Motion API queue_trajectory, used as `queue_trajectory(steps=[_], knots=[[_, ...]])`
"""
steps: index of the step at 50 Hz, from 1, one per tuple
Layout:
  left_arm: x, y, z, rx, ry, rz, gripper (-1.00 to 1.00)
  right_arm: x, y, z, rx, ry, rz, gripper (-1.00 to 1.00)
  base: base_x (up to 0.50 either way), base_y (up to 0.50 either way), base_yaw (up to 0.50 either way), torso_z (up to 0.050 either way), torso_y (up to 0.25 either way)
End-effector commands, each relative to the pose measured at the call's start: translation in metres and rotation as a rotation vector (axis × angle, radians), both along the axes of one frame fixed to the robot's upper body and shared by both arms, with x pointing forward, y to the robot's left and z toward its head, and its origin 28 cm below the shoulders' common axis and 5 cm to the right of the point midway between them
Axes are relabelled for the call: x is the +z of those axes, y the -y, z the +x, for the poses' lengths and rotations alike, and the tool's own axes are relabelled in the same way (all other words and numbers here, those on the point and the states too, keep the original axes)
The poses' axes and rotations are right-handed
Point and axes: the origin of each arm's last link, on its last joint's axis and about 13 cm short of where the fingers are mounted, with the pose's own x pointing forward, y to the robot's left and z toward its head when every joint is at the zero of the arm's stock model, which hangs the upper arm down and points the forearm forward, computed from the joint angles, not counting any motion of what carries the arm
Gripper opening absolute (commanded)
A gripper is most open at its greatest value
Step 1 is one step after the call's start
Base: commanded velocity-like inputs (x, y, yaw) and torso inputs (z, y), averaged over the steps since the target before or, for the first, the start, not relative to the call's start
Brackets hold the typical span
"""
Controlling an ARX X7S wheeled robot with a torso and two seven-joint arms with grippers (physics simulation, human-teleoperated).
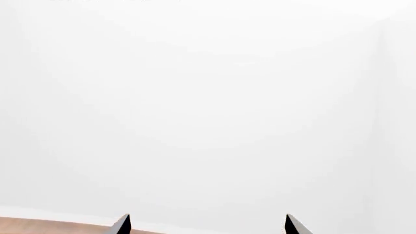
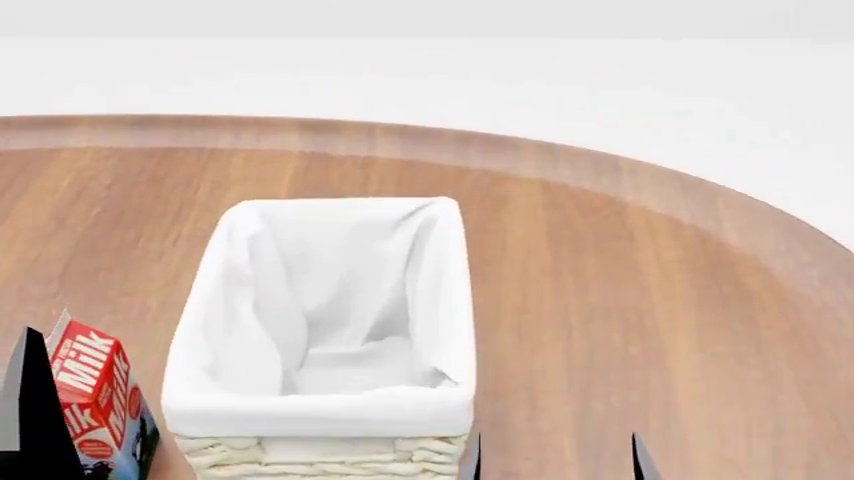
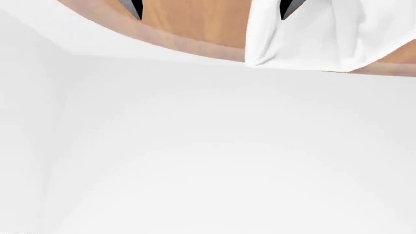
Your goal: Pick up the tomato sauce, and put it in the basket.
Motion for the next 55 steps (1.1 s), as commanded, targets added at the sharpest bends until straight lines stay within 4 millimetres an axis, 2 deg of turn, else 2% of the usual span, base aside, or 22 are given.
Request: queue_trajectory(steps=[1, 9, 23, 27, 55], knots=[[-0.0009, 0.0003, 0.0, -0.001, -0.002, 0.001, 1.0, -0.0002, 0.0014, 0.0003, -0.026, -0.001, 0.007, 1.0, 0.0, 0.0, 0.0, 0.0, 0.0], [0.0012, 0.0, -0.0004, 0.0, -0.002, 0.001, 1.0, 0.0002, 0.0025, -0.0011, -0.034, 0.014, 0.004, 1.0, 0.0, 0.0, 0.0, 0.0, 0.0], [0.0003, -0.0001, -0.0004, -0.002, -0.008, -0.014, 1.0, 0.0005, 0.0016, -0.0008, -0.025, 0.015, 0.017, 1.0, 0.0, 0.0, 0.49, 0.0, 0.0], [0.0007, 0.0, -0.0011, -0.017, -0.016, -0.018, 1.0, -0.0001, 0.0012, -0.0007, -0.018, 0.005, 0.009, 1.0, -0.01, 0.08, 0.0, 0.0, 0.0], [-0.0003, -0.0015, -0.0026, -0.048, -0.03, -0.033, 1.0, 0.0003, 0.0001, -0.0007, -0.006, -0.011, -0.005, 1.0, 0.0, 0.0, 0.0, 0.049, 0.0]])
